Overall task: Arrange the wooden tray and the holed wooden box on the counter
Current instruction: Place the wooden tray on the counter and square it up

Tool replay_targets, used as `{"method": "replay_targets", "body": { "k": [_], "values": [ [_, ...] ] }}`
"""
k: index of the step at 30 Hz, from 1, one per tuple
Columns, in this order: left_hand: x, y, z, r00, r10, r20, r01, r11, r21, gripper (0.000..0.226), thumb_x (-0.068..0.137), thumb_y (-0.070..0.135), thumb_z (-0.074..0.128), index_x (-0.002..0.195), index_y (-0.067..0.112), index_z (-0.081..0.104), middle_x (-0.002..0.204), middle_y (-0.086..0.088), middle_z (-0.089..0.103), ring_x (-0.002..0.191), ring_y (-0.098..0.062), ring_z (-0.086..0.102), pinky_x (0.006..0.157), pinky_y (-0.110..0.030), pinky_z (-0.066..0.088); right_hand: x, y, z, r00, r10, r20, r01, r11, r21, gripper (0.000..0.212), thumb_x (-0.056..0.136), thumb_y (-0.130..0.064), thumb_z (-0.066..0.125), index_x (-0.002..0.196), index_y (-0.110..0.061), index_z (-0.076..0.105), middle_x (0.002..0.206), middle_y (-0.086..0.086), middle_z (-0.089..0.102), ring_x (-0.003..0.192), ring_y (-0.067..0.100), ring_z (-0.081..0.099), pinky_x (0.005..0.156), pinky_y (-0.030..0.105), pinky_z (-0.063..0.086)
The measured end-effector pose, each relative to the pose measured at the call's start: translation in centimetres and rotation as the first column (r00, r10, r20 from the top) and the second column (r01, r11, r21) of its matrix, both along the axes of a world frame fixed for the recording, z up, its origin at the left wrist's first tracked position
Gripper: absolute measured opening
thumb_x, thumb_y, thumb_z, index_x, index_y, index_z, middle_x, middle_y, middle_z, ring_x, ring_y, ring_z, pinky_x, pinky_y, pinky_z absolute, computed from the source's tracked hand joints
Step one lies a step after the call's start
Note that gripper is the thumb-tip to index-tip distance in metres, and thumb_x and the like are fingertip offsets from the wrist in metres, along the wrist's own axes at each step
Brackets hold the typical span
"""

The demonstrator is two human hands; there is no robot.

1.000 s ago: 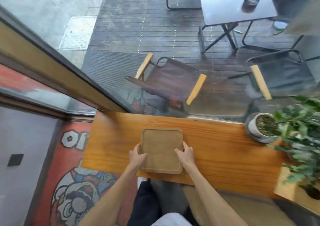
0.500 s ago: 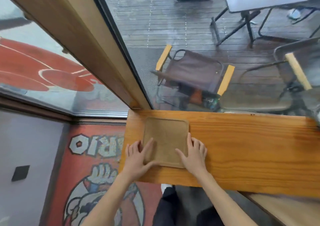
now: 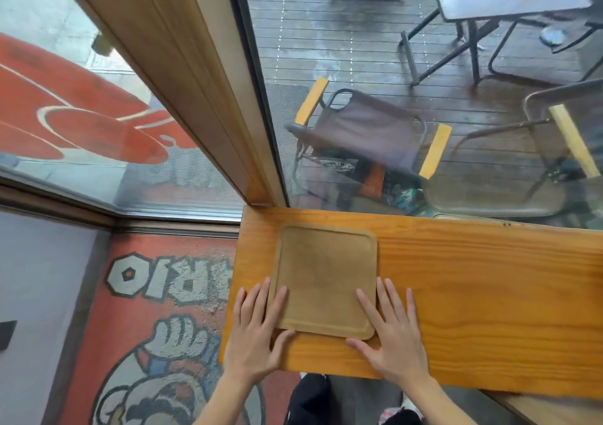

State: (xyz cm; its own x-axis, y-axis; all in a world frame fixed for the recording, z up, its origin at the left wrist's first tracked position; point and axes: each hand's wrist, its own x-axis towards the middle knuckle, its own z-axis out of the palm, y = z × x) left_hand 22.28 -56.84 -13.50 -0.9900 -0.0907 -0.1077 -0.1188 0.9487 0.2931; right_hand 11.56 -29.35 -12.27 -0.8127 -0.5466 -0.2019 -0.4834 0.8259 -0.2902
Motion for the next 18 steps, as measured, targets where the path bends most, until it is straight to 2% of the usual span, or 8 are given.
{"method": "replay_targets", "body": {
  "k": [6,11,14,18],
  "values": [
    [-0.04,-0.24,-0.12,0.999,-0.026,0.025,0.027,1.0,-0.009,0.067,0.097,0.056,0.042,0.156,0.029,0.026,0.164,-0.013,0.024,0.151,-0.031,0.023,0.118,-0.059,0.024,0.36,-0.26,-0.68,0.998,-0.041,-0.047,0.042,0.999,0.012,0.081,0.087,-0.074,0.041,0.153,-0.028,0.031,0.162,0.007,0.026,0.152,0.026,0.019,0.119,0.06,0.019],
    [-0.12,-0.6,-0.12,0.998,0.058,0.01,-0.059,0.995,0.077,0.072,0.092,0.062,0.049,0.154,0.028,0.033,0.161,-0.002,0.034,0.149,-0.021,0.029,0.12,-0.051,0.023,0.64,-0.3,-0.95,0.996,-0.075,-0.046,0.074,0.997,-0.017,0.08,0.088,-0.071,0.043,0.153,-0.026,0.031,0.162,0.007,0.025,0.152,0.025,0.019,0.119,0.058,0.02],
    [-0.3,-0.6,-0.11,0.999,0.053,0.009,-0.054,0.996,0.077,0.072,0.092,0.062,0.051,0.153,0.029,0.034,0.16,0.001,0.035,0.147,-0.021,0.032,0.12,-0.051,0.025,0.57,-0.34,-0.84,0.996,-0.079,-0.05,0.078,0.997,-0.011,0.079,0.089,-0.069,0.041,0.153,-0.024,0.029,0.162,0.009,0.024,0.152,0.025,0.019,0.12,0.058,0.019],
    [-0.26,-0.47,0.07,0.998,0.063,0.019,-0.064,0.997,0.051,0.066,0.097,0.06,0.041,0.155,0.03,0.029,0.161,0.003,0.034,0.146,-0.021,0.033,0.119,-0.05,0.026,0.78,-0.47,-0.79,0.995,-0.092,-0.046,0.092,0.996,-0.004,0.078,0.091,-0.066,0.04,0.155,-0.023,0.026,0.163,0.01,0.022,0.153,0.025,0.016,0.12,0.056,0.019]
  ]
}}
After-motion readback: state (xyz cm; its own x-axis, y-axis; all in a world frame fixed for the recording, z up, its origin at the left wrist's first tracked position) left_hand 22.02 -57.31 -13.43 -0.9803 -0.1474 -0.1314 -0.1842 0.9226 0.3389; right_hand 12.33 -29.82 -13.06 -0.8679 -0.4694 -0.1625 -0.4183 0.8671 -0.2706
